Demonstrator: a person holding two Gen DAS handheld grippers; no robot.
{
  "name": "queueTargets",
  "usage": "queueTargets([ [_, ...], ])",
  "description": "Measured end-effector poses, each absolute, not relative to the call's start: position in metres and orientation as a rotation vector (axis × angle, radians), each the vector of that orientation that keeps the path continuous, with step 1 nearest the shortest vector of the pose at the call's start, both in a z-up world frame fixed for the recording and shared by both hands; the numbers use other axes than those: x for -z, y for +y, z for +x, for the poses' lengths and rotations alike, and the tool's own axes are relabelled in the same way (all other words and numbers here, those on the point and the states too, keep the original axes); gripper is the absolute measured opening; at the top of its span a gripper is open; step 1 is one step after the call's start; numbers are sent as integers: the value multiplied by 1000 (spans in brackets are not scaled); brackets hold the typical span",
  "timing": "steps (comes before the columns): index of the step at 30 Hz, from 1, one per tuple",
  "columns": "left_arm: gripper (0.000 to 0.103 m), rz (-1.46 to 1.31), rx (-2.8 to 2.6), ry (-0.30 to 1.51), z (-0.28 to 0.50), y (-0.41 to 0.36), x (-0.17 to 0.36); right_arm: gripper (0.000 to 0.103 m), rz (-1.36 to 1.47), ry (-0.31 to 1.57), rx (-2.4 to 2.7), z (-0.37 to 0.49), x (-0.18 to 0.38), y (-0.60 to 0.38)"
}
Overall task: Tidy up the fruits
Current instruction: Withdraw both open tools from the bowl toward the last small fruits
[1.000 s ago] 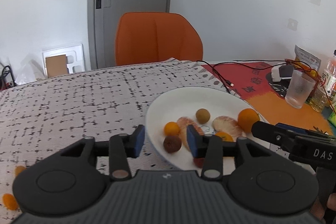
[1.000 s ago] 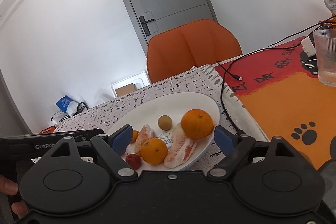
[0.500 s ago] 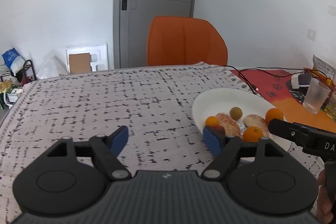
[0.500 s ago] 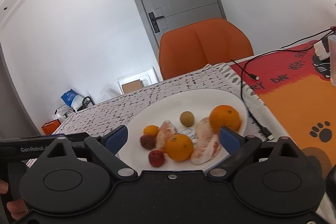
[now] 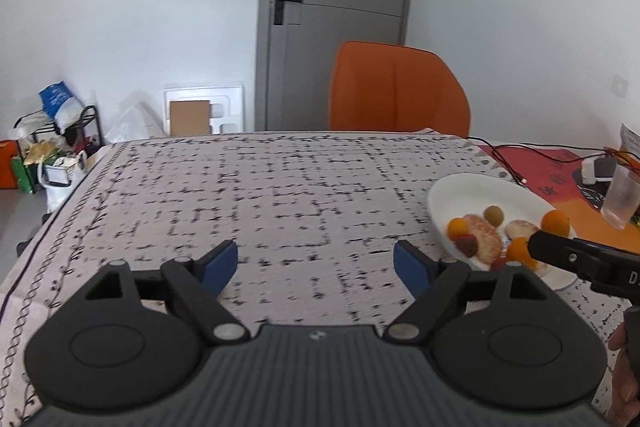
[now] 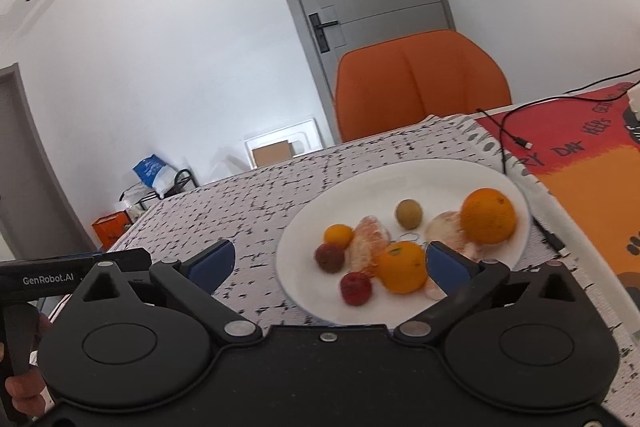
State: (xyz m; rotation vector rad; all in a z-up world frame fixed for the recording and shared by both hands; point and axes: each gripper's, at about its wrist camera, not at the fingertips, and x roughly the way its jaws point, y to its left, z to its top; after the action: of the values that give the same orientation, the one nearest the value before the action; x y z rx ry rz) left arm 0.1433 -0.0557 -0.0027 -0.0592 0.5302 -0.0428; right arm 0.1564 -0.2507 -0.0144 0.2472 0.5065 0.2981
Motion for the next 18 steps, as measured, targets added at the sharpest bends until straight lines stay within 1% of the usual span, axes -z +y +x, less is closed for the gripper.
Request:
queueTargets([
  [18, 84, -142, -74, 549, 113, 5, 19, 103, 189, 555, -407, 152, 15, -197],
])
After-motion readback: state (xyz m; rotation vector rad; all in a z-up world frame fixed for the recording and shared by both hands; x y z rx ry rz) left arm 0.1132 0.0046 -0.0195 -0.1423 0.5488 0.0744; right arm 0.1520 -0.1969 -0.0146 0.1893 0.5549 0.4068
